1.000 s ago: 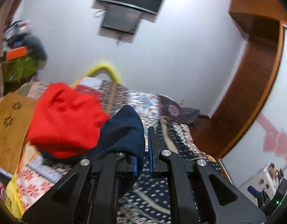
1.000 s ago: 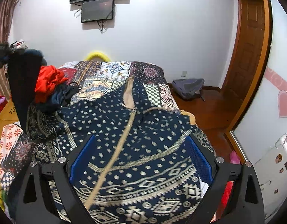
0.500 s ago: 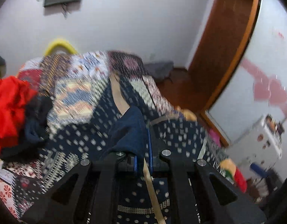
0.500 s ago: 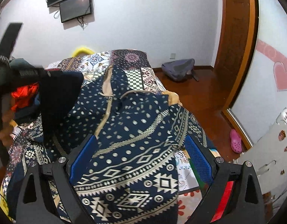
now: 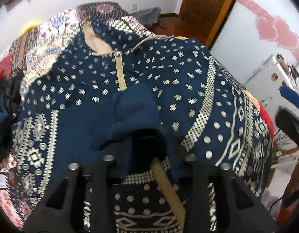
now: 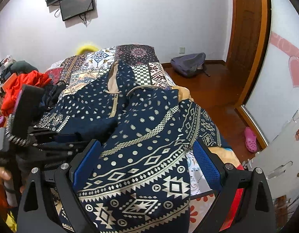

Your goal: Fold large clothes

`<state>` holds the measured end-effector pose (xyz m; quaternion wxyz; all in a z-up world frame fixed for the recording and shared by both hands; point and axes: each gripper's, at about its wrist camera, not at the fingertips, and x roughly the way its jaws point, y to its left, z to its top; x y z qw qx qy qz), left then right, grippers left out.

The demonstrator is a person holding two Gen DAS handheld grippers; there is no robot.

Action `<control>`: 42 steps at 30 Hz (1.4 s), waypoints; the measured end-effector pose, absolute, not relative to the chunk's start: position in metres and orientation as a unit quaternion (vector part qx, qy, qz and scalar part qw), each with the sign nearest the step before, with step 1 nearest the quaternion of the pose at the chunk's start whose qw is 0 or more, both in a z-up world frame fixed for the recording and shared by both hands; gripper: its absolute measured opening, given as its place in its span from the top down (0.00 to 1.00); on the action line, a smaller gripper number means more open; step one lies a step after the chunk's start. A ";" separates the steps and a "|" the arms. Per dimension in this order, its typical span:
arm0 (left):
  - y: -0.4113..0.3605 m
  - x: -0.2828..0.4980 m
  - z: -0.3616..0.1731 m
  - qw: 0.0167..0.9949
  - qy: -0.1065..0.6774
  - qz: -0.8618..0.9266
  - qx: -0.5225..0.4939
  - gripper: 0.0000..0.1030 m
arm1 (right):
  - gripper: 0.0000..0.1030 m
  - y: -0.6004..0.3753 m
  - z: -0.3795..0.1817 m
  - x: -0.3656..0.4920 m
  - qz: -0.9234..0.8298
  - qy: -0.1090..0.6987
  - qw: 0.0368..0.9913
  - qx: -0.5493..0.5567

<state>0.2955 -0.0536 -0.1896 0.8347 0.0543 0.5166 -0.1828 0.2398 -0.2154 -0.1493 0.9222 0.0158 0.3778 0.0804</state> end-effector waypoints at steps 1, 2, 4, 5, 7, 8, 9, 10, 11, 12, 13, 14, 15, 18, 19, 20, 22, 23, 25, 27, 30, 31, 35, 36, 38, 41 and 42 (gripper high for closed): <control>-0.052 0.292 -0.186 0.839 0.509 -0.182 0.057 0.49 | 0.08 -0.213 -0.149 0.240 0.081 0.378 0.922 0.015; -0.048 0.288 -0.180 0.846 0.498 -0.179 0.060 0.42 | 0.08 -0.211 -0.149 0.241 0.081 0.378 0.922 0.011; -0.036 0.278 -0.164 0.861 0.474 -0.173 0.063 0.37 | 0.08 -0.205 -0.147 0.242 0.083 0.376 0.923 0.000; -0.028 0.272 -0.156 0.869 0.461 -0.167 0.065 0.34 | 0.08 -0.202 -0.146 0.243 0.084 0.374 0.924 -0.006; -0.011 0.264 -0.143 0.882 0.442 -0.153 0.064 0.31 | 0.08 -0.193 -0.142 0.243 0.089 0.367 0.926 -0.026; -0.002 0.261 -0.138 0.887 0.435 -0.143 0.063 0.28 | 0.08 -0.188 -0.141 0.244 0.091 0.364 0.926 -0.036; 0.009 0.260 -0.135 0.892 0.428 -0.132 0.062 0.28 | 0.08 -0.183 -0.139 0.245 0.094 0.361 0.927 -0.048; 0.016 0.258 -0.132 0.895 0.424 -0.123 0.061 0.26 | 0.08 -0.178 -0.138 0.246 0.098 0.358 0.927 -0.058; 0.027 0.255 -0.130 0.899 0.420 -0.111 0.061 0.24 | 0.08 -0.171 -0.137 0.248 0.105 0.355 0.926 -0.071; 0.042 0.250 -0.127 0.903 0.415 -0.093 0.061 0.23 | 0.08 -0.162 -0.137 0.250 0.115 0.354 0.924 -0.086; 0.049 0.249 -0.127 0.905 0.413 -0.083 0.062 0.22 | 0.08 -0.154 -0.138 0.253 0.122 0.356 0.921 -0.098; 0.063 0.245 -0.128 0.907 0.411 -0.064 0.064 0.21 | 0.08 -0.147 -0.140 0.255 0.128 0.358 0.918 -0.110; 0.074 0.242 -0.129 0.908 0.411 -0.050 0.064 0.21 | 0.08 -0.137 -0.143 0.258 0.137 0.362 0.913 -0.126; 0.102 0.235 -0.137 0.907 0.418 -0.022 0.055 0.21 | 0.08 -0.113 -0.155 0.266 0.160 0.379 0.898 -0.156; 0.115 0.232 -0.141 0.905 0.423 -0.012 0.046 0.21 | 0.08 -0.103 -0.161 0.270 0.170 0.387 0.890 -0.170; 0.125 0.229 -0.145 0.903 0.428 -0.007 0.037 0.21 | 0.08 -0.096 -0.166 0.272 0.178 0.392 0.885 -0.176; 0.142 0.226 -0.155 0.898 0.439 0.004 0.021 0.21 | 0.09 -0.080 -0.179 0.279 0.190 0.410 0.871 -0.195; 0.146 0.225 -0.159 0.897 0.442 0.007 0.017 0.21 | 0.09 -0.070 -0.186 0.283 0.197 0.420 0.861 -0.207; 0.158 0.222 -0.169 0.892 0.452 0.015 0.005 0.21 | 0.10 -0.053 -0.199 0.289 0.215 0.432 0.845 -0.231; 0.167 0.218 -0.179 0.887 0.461 0.021 -0.003 0.21 | 0.10 -0.039 -0.213 0.295 0.217 0.444 0.829 -0.262; 0.176 0.214 -0.196 0.882 0.471 0.029 -0.018 0.21 | 0.20 -0.025 -0.231 0.301 0.219 0.456 0.807 -0.305; 0.178 0.213 -0.201 0.880 0.473 0.028 -0.025 0.21 | 0.24 -0.020 -0.237 0.304 0.218 0.461 0.799 -0.320; 0.183 0.209 -0.220 0.871 0.488 0.024 -0.051 0.21 | 0.34 -0.008 -0.256 0.314 0.225 0.489 0.773 -0.337; 0.183 0.209 -0.226 0.867 0.494 0.021 -0.056 0.21 | 0.37 -0.007 -0.260 0.315 0.228 0.494 0.769 -0.335; 0.181 0.210 -0.232 0.864 0.501 0.017 -0.056 0.21 | 0.39 -0.005 -0.265 0.315 0.230 0.490 0.773 -0.331; 0.179 0.211 -0.237 0.860 0.508 0.016 -0.049 0.21 | 0.60 -0.004 -0.265 0.315 0.239 0.484 0.777 -0.323; 0.178 0.212 -0.238 0.859 0.509 0.016 -0.048 0.21 | 0.75 -0.004 -0.265 0.315 0.236 0.478 0.780 -0.328</control>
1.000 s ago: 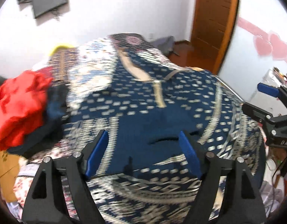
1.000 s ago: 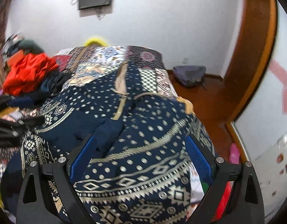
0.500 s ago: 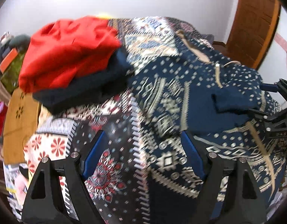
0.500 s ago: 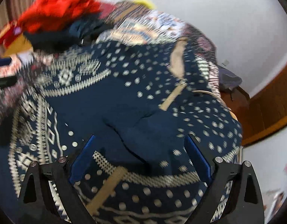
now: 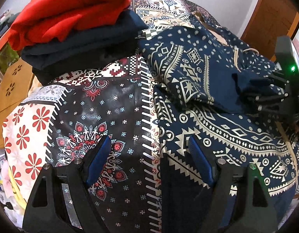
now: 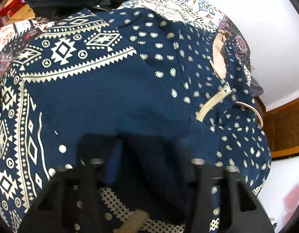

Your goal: Fold large clothes

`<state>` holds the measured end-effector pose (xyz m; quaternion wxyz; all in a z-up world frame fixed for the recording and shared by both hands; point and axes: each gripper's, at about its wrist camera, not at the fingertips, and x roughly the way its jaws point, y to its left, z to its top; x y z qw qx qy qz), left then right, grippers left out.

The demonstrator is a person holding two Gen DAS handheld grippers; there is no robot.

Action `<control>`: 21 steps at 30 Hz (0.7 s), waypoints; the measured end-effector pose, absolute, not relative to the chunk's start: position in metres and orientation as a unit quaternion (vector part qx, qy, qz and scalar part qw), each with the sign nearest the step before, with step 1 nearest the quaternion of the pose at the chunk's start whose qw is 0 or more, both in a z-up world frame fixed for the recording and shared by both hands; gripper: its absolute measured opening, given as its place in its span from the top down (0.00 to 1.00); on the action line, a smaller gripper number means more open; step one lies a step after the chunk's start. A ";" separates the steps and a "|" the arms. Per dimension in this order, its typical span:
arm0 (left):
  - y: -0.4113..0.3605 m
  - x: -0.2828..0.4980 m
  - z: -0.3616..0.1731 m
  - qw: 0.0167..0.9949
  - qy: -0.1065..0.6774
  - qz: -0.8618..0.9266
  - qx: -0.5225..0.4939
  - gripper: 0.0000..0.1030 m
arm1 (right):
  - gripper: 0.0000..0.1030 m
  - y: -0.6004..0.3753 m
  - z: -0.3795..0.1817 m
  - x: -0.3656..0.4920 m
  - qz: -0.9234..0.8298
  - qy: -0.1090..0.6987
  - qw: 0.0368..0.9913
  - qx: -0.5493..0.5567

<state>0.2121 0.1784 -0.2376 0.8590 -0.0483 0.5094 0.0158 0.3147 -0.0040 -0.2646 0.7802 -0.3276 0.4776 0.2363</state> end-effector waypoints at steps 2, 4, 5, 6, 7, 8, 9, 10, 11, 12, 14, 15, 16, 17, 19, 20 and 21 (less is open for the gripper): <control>0.177 0.214 -0.239 0.858 0.512 0.016 -0.048 0.21 | 0.90 -0.002 -0.262 0.315 0.223 0.458 0.789 -0.344; 0.177 0.218 -0.240 0.857 0.513 0.016 -0.049 0.21 | 0.91 -0.006 -0.252 0.317 0.224 0.445 0.802 -0.331; 0.177 0.219 -0.240 0.856 0.514 0.016 -0.050 0.21 | 0.91 -0.009 -0.246 0.320 0.225 0.443 0.807 -0.321; 0.177 0.221 -0.241 0.856 0.515 0.019 -0.051 0.21 | 0.91 -0.012 -0.239 0.322 0.224 0.439 0.812 -0.311; 0.177 0.224 -0.241 0.855 0.516 0.021 -0.053 0.21 | 0.91 -0.018 -0.228 0.325 0.219 0.430 0.824 -0.297; 0.176 0.226 -0.241 0.854 0.516 0.020 -0.055 0.21 | 0.91 -0.025 -0.217 0.327 0.216 0.422 0.834 -0.283; 0.176 0.229 -0.241 0.853 0.518 0.020 -0.056 0.21 | 0.91 -0.029 -0.208 0.330 0.214 0.416 0.841 -0.272; 0.174 0.232 -0.241 0.852 0.519 0.022 -0.055 0.21 | 0.91 -0.036 -0.196 0.333 0.210 0.407 0.851 -0.257; 0.173 0.234 -0.241 0.852 0.520 0.022 -0.054 0.21 | 0.91 -0.045 -0.182 0.336 0.205 0.397 0.862 -0.240; 0.170 0.238 -0.241 0.852 0.521 0.022 -0.049 0.21 | 0.91 -0.055 -0.169 0.337 0.201 0.386 0.872 -0.222; 0.166 0.243 -0.240 0.852 0.521 0.023 -0.043 0.21 | 0.92 -0.068 -0.149 0.342 0.189 0.367 0.890 -0.196; 0.162 0.248 -0.239 0.852 0.522 0.019 -0.039 0.21 | 0.92 -0.072 -0.143 0.342 0.184 0.360 0.895 -0.189; 0.160 0.250 -0.239 0.852 0.523 0.016 -0.037 0.21 | 0.92 -0.083 -0.133 0.345 0.175 0.349 0.904 -0.172; 0.157 0.253 -0.240 0.851 0.524 0.015 -0.034 0.21 | 0.92 -0.089 -0.128 0.348 0.172 0.345 0.908 -0.162; 0.152 0.262 -0.242 0.849 0.527 0.025 -0.023 0.21 | 0.92 -0.108 -0.117 0.348 0.161 0.336 0.918 -0.136; 0.151 0.266 -0.244 0.848 0.529 0.031 -0.018 0.21 | 0.92 -0.113 -0.117 0.347 0.158 0.334 0.921 -0.128; 0.149 0.270 -0.245 0.848 0.528 0.041 -0.012 0.21 | 0.92 -0.119 -0.116 0.346 0.153 0.333 0.923 -0.120</control>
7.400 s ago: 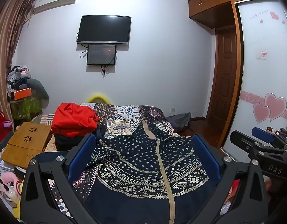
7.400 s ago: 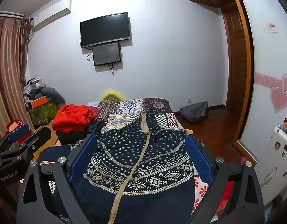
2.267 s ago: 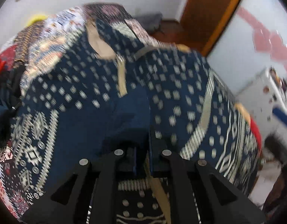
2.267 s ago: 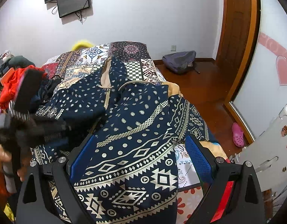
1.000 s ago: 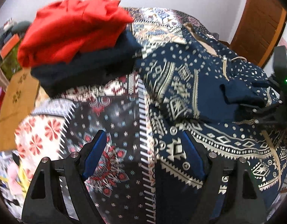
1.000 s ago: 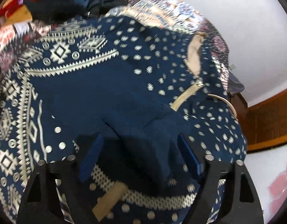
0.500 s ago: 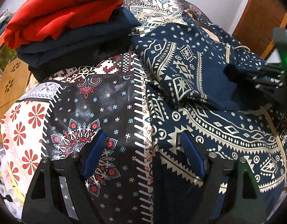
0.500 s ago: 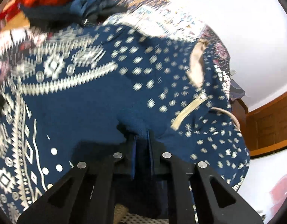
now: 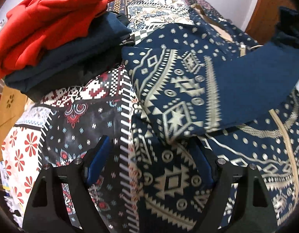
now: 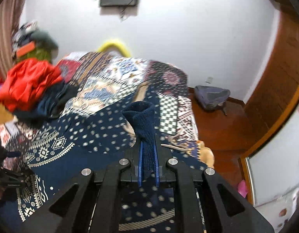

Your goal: Fold large clothes

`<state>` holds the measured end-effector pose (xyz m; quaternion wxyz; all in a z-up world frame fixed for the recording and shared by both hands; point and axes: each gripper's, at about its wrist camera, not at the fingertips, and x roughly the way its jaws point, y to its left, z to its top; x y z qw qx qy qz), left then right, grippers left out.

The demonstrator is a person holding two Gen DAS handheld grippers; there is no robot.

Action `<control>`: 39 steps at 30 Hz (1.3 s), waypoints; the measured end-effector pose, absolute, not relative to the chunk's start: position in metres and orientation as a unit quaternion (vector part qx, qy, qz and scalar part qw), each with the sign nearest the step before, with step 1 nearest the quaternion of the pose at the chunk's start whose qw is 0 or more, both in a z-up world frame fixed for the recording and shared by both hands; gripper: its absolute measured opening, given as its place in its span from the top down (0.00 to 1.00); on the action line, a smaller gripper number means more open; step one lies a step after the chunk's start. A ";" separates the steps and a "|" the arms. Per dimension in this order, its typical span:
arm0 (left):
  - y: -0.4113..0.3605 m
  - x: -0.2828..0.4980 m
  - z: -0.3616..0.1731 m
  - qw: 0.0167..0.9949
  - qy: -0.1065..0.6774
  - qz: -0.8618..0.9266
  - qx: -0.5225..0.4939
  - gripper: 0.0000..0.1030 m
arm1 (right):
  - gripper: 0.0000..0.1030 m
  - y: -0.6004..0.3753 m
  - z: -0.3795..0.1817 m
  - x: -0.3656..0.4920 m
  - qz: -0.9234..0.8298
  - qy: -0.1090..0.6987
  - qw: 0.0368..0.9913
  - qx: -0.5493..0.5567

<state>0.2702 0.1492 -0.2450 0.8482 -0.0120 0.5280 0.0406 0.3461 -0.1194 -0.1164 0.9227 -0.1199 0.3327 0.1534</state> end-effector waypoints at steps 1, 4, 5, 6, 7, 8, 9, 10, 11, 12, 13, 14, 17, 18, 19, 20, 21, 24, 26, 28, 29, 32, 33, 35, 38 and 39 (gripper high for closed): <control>0.149 0.271 -0.245 0.849 0.526 0.045 -0.010 0.21 | 0.92 -0.128 -0.118 0.346 0.148 0.336 0.923 -0.110; 0.154 0.277 -0.244 0.853 0.516 0.077 -0.010 0.21 | 0.92 -0.145 -0.130 0.348 0.140 0.349 0.922 -0.086; 0.157 0.280 -0.243 0.854 0.512 0.087 -0.015 0.21 | 0.92 -0.153 -0.138 0.349 0.141 0.362 0.919 -0.073; 0.159 0.281 -0.242 0.855 0.509 0.095 -0.018 0.21 | 0.92 -0.160 -0.147 0.350 0.142 0.378 0.913 -0.059; 0.162 0.283 -0.242 0.856 0.507 0.102 -0.019 0.21 | 0.92 -0.164 -0.150 0.349 0.140 0.385 0.910 -0.052; 0.164 0.285 -0.242 0.855 0.506 0.110 -0.018 0.21 | 0.92 -0.169 -0.160 0.350 0.138 0.400 0.905 -0.042; 0.167 0.287 -0.241 0.855 0.503 0.122 -0.019 0.21 | 0.92 -0.174 -0.169 0.350 0.135 0.411 0.901 -0.033; 0.171 0.287 -0.241 0.856 0.500 0.128 -0.024 0.21 | 0.92 -0.177 -0.173 0.349 0.133 0.418 0.898 -0.026; 0.173 0.287 -0.240 0.857 0.498 0.132 -0.032 0.21 | 0.92 -0.184 -0.179 0.348 0.131 0.427 0.895 -0.013; 0.179 0.287 -0.238 0.857 0.495 0.136 -0.045 0.21 | 0.92 -0.189 -0.183 0.347 0.128 0.432 0.893 -0.004; 0.182 0.287 -0.238 0.857 0.494 0.138 -0.053 0.19 | 0.92 -0.195 -0.188 0.345 0.125 0.439 0.890 0.008; 0.187 0.287 -0.239 0.856 0.493 0.141 -0.062 0.19 | 0.92 -0.198 -0.191 0.344 0.123 0.444 0.887 0.014; 0.193 0.288 -0.241 0.854 0.493 0.149 -0.073 0.15 | 0.92 -0.210 -0.199 0.340 0.118 0.454 0.883 0.027; 0.195 0.289 -0.242 0.853 0.494 0.149 -0.077 0.15 | 0.92 -0.212 -0.201 0.339 0.117 0.457 0.881 0.029; 0.195 0.289 -0.243 0.853 0.494 0.149 -0.078 0.14 | 0.91 -0.216 -0.201 0.337 0.117 0.458 0.881 0.029; 0.195 0.289 -0.243 0.853 0.494 0.149 -0.075 0.14 | 0.91 -0.217 -0.202 0.336 0.114 0.460 0.880 0.026; 0.193 0.288 -0.244 0.853 0.494 0.151 -0.072 0.14 | 0.89 -0.219 -0.204 0.335 0.109 0.463 0.879 0.021; 0.192 0.287 -0.246 0.854 0.493 0.152 -0.059 0.13 | 0.87 -0.224 -0.207 0.332 0.104 0.473 0.875 0.017; 0.190 0.286 -0.246 0.855 0.494 0.150 -0.054 0.13 | 0.85 -0.228 -0.209 0.328 0.099 0.482 0.871 0.017; 0.189 0.286 -0.247 0.854 0.497 0.146 -0.049 0.13 | 0.84 -0.231 -0.208 0.324 0.087 0.483 0.871 0.014; 0.189 0.286 -0.248 0.852 0.501 0.143 -0.049 0.13 | 0.84 -0.234 -0.207 0.322 0.077 0.482 0.873 0.013; 0.189 0.287 -0.251 0.846 0.514 0.133 -0.047 0.13 | 0.84 -0.245 -0.200 0.318 0.065 0.483 0.873 0.019; 0.189 0.286 -0.250 0.845 0.517 0.129 -0.044 0.13 | 0.84 -0.248 -0.197 0.317 0.065 0.481 0.874 0.024; 0.187 0.282 -0.247 0.845 0.519 0.123 -0.038 0.13 | 0.84 -0.258 -0.186 0.313 0.062 0.470 0.879 0.038; 0.182 0.273 -0.238 0.849 0.518 0.103 -0.029 0.13 | 0.79 -0.270 -0.171 0.308 0.056 0.455 0.887 0.053; 0.179 0.270 -0.234 0.851 0.517 0.093 -0.028 0.13 | 0.72 -0.273 -0.167 0.306 0.055 0.451 0.889 0.058</control>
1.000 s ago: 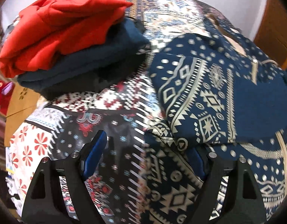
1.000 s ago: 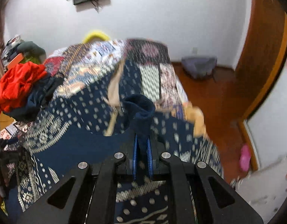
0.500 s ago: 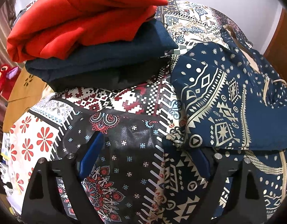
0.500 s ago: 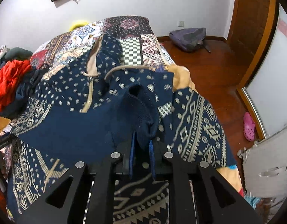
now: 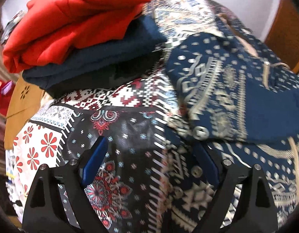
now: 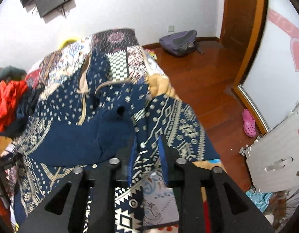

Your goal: Fold large clothes

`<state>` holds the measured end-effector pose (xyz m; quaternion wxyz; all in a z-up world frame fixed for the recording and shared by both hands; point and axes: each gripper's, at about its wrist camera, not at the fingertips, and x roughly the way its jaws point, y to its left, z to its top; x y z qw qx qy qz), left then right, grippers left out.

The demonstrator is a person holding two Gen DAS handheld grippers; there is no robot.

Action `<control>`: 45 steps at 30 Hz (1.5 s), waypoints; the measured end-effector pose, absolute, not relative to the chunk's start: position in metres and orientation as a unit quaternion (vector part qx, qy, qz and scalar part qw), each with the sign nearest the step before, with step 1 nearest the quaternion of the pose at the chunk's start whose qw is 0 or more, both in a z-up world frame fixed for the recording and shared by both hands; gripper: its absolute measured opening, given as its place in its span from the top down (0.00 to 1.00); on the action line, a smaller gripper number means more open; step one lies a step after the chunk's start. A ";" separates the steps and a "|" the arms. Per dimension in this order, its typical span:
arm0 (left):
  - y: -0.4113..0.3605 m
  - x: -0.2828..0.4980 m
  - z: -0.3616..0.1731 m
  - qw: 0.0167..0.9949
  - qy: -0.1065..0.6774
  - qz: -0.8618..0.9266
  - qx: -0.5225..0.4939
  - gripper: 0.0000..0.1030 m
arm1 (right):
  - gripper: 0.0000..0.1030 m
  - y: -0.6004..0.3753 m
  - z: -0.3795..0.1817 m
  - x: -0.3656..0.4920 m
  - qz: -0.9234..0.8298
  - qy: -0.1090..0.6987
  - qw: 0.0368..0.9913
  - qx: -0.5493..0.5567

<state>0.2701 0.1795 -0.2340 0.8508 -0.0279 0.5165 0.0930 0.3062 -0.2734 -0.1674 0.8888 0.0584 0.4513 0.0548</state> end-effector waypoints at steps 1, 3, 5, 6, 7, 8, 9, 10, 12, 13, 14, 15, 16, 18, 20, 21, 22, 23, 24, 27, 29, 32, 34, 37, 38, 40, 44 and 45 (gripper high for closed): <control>0.177 0.267 -0.229 0.853 0.515 0.083 -0.026 0.13 | 0.63 -0.281 -0.162 0.303 0.052 0.445 0.891 0.069; 0.170 0.261 -0.218 0.858 0.509 0.070 -0.018 0.13 | 0.54 -0.291 -0.154 0.299 0.044 0.430 0.898 0.085; 0.161 0.256 -0.206 0.865 0.498 0.062 -0.005 0.13 | 0.54 -0.301 -0.147 0.298 0.039 0.420 0.901 0.098; 0.156 0.254 -0.197 0.870 0.490 0.058 0.003 0.13 | 0.54 -0.306 -0.144 0.297 0.037 0.419 0.901 0.104; 0.152 0.253 -0.191 0.874 0.482 0.056 0.007 0.13 | 0.54 -0.310 -0.142 0.297 0.035 0.419 0.900 0.111; 0.146 0.253 -0.181 0.881 0.471 0.051 0.011 0.13 | 0.54 -0.315 -0.142 0.297 0.034 0.418 0.900 0.119; 0.141 0.253 -0.175 0.885 0.464 0.048 0.013 0.13 | 0.54 -0.322 -0.142 0.296 0.033 0.417 0.899 0.129; 0.135 0.254 -0.167 0.890 0.454 0.045 0.014 0.13 | 0.54 -0.328 -0.144 0.295 0.031 0.418 0.897 0.138; 0.125 0.257 -0.156 0.897 0.440 0.037 0.011 0.13 | 0.53 -0.335 -0.149 0.295 0.027 0.422 0.893 0.151; 0.120 0.259 -0.152 0.900 0.434 0.033 0.010 0.13 | 0.53 -0.342 -0.156 0.296 0.025 0.429 0.888 0.163; 0.115 0.262 -0.148 0.903 0.429 0.028 0.009 0.13 | 0.53 -0.346 -0.163 0.296 0.024 0.436 0.882 0.174; 0.107 0.266 -0.146 0.905 0.425 0.021 0.008 0.13 | 0.53 -0.349 -0.167 0.296 0.024 0.442 0.878 0.183; 0.103 0.268 -0.145 0.906 0.424 0.018 0.006 0.13 | 0.53 -0.353 -0.177 0.297 0.024 0.452 0.870 0.196; 0.091 0.276 -0.148 0.905 0.425 0.008 0.008 0.13 | 0.53 -0.362 -0.198 0.300 0.021 0.473 0.853 0.219; 0.082 0.282 -0.154 0.902 0.432 0.005 0.011 0.13 | 0.53 -0.367 -0.215 0.303 0.015 0.494 0.839 0.228; 0.077 0.286 -0.159 0.899 0.437 0.003 0.013 0.13 | 0.53 -0.369 -0.226 0.306 0.014 0.509 0.829 0.231; 0.074 0.288 -0.163 0.898 0.441 0.000 0.013 0.13 | 0.53 -0.371 -0.231 0.308 0.016 0.516 0.824 0.233; 0.071 0.290 -0.168 0.895 0.446 -0.004 0.013 0.13 | 0.53 -0.373 -0.241 0.311 0.021 0.529 0.814 0.240; 0.068 0.292 -0.174 0.892 0.452 -0.008 0.014 0.13 | 0.53 -0.377 -0.250 0.314 0.028 0.540 0.802 0.254; 0.063 0.297 -0.187 0.885 0.465 -0.009 0.017 0.13 | 0.53 -0.388 -0.269 0.320 0.038 0.553 0.776 0.302; 0.065 0.299 -0.194 0.881 0.474 -0.006 0.013 0.13 | 0.53 -0.396 -0.275 0.324 0.036 0.548 0.767 0.333; 0.072 0.301 -0.200 0.876 0.482 -0.003 -0.002 0.13 | 0.53 -0.406 -0.285 0.331 0.029 0.539 0.756 0.371; 0.077 0.303 -0.202 0.875 0.484 0.001 -0.010 0.13 | 0.53 -0.409 -0.291 0.336 0.023 0.536 0.750 0.386; 0.084 0.305 -0.207 0.874 0.486 0.016 -0.015 0.13 | 0.54 -0.411 -0.297 0.346 0.008 0.534 0.752 0.386; 0.086 0.306 -0.208 0.872 0.488 0.020 -0.018 0.13 | 0.54 -0.411 -0.297 0.350 -0.004 0.534 0.758 0.375; 0.091 0.307 -0.212 0.869 0.493 0.024 -0.028 0.13 | 0.54 -0.411 -0.300 0.359 -0.027 0.539 0.762 0.357; 0.097 0.305 -0.214 0.868 0.495 0.026 -0.038 0.13 | 0.54 -0.413 -0.307 0.365 -0.046 0.533 0.761 0.367; 0.098 0.304 -0.214 0.868 0.495 0.027 -0.037 0.13 | 0.54 -0.415 -0.304 0.365 -0.052 0.527 0.764 0.369</control>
